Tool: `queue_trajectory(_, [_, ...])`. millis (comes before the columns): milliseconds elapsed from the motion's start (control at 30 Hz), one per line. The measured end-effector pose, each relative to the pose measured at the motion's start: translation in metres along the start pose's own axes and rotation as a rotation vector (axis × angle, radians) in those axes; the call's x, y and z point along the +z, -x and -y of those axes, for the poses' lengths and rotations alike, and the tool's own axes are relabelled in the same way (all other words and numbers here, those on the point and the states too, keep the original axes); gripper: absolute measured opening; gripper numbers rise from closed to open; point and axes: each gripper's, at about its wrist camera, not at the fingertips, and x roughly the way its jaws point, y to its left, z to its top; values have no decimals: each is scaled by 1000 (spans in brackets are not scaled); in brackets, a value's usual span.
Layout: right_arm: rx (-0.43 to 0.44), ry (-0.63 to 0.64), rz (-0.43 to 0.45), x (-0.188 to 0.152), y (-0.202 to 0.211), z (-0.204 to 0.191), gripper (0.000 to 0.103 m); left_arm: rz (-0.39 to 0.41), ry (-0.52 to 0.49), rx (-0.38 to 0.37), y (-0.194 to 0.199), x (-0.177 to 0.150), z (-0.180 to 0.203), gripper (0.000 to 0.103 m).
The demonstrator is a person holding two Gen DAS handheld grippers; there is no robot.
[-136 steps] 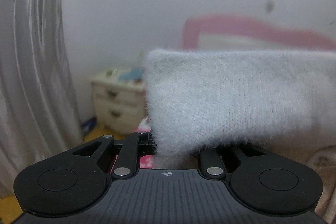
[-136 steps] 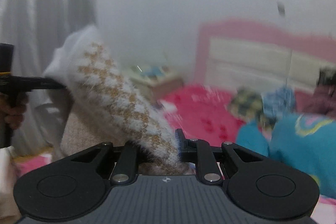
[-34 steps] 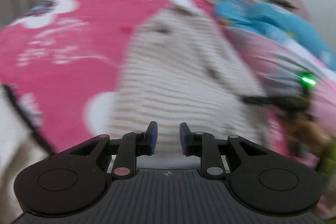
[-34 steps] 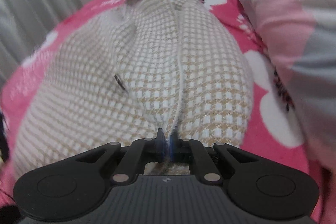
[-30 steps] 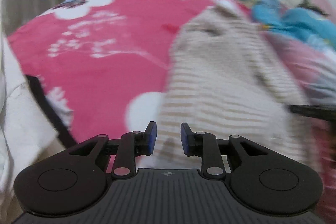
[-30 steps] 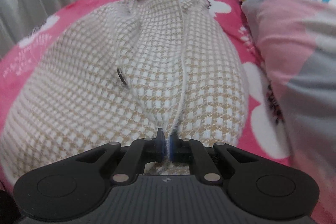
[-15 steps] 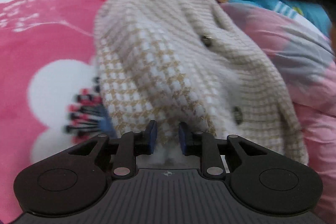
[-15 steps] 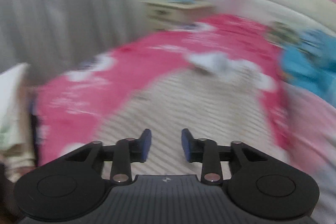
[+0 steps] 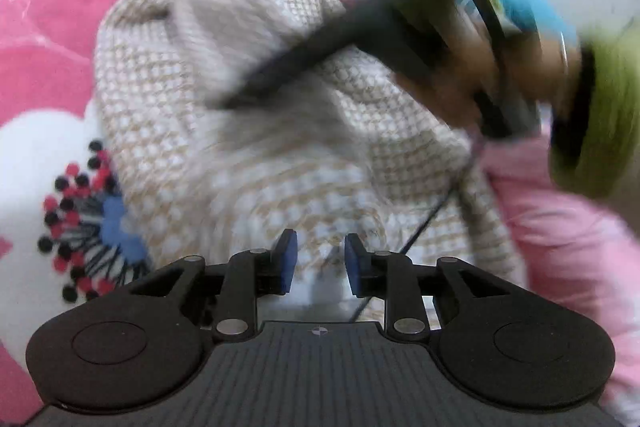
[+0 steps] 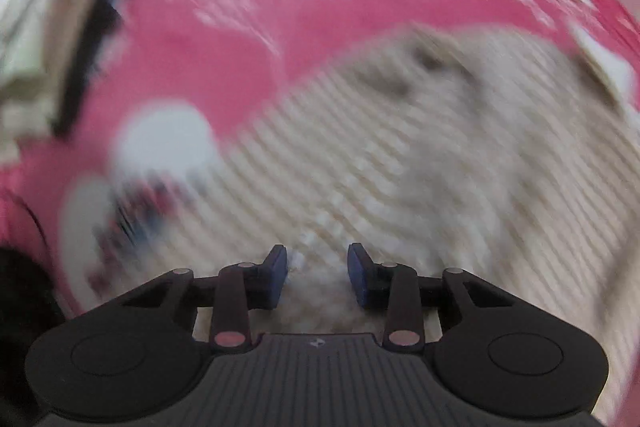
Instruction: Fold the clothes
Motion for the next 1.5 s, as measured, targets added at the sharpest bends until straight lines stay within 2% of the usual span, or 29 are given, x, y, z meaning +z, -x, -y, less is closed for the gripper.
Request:
queue_trajectory(33, [-32, -18, -5, -12, 5, 7, 31, 9, 31, -11, 9, 0, -7, 31])
queue_trajectory(67, [-67, -37, -10, -21, 10, 13, 31, 16, 62, 11, 15, 0, -13, 35])
queue_trajectory(100, [-87, -61, -1, -30, 16, 18, 31, 19, 91, 59, 21, 1, -20, 39])
queue_trajectory(167, [-103, -123, 38, -48, 27, 25, 31, 25, 147, 154, 31, 2, -33, 58])
queue_trajectory(200, [-105, -161, 58, -54, 32, 26, 31, 28, 176, 202, 36, 2, -39, 60])
queue_trajectory(333, [-119, -274, 125, -84, 45, 29, 31, -24, 246, 277, 30, 10, -62, 60])
queue_trajectory(367, [-118, -301, 138, -90, 47, 31, 31, -28, 253, 276, 26, 12, -66, 60])
queue_trajectory(533, [-93, -450, 208, -110, 53, 41, 31, 25, 264, 313, -3, 33, -53, 59])
queue_trajectory(567, [-88, -483, 226, -114, 55, 42, 31, 49, 248, 328, -7, 36, -47, 47])
queue_trajectory(600, [-89, -505, 240, -116, 56, 41, 31, 66, 208, 355, -11, 39, -41, 40])
queue_trajectory(667, [-98, -533, 265, -118, 59, 38, 31, 57, 89, 442, -30, 50, -29, 18])
queue_trajectory(733, [-101, -555, 291, -118, 65, 33, 31, 69, -26, 516, -31, 63, -17, 15])
queue_trajectory(800, [-92, -581, 326, -117, 75, 27, 31, 127, -151, 603, -19, 81, -6, 13])
queue_trajectory(867, [-57, -616, 376, -116, 87, 26, 32, 194, -278, 724, -3, 106, -2, 11])
queue_trajectory(1000, [79, -687, 477, -106, 103, 29, 35, 283, -546, 1006, 39, 172, -16, 10])
queue_trajectory(1067, [142, -696, 515, -96, 106, 29, 36, 309, -731, 1170, 55, 208, -28, 10])
queue_trajectory(1133, [209, -698, 545, -83, 102, 28, 36, 318, -864, 1328, 67, 246, -45, 10])
queue_trajectory(1267, [362, -735, 594, -55, 80, 17, 37, 292, -1013, 1542, 69, 306, -79, 9])
queue_trajectory(1367, [435, -759, 616, -38, 60, 9, 37, 244, -1103, 1647, 54, 327, -117, 9])
queue_trajectory(1500, [532, -841, 604, -35, 37, 15, 37, 112, -1211, 1790, 22, 330, -192, 9])
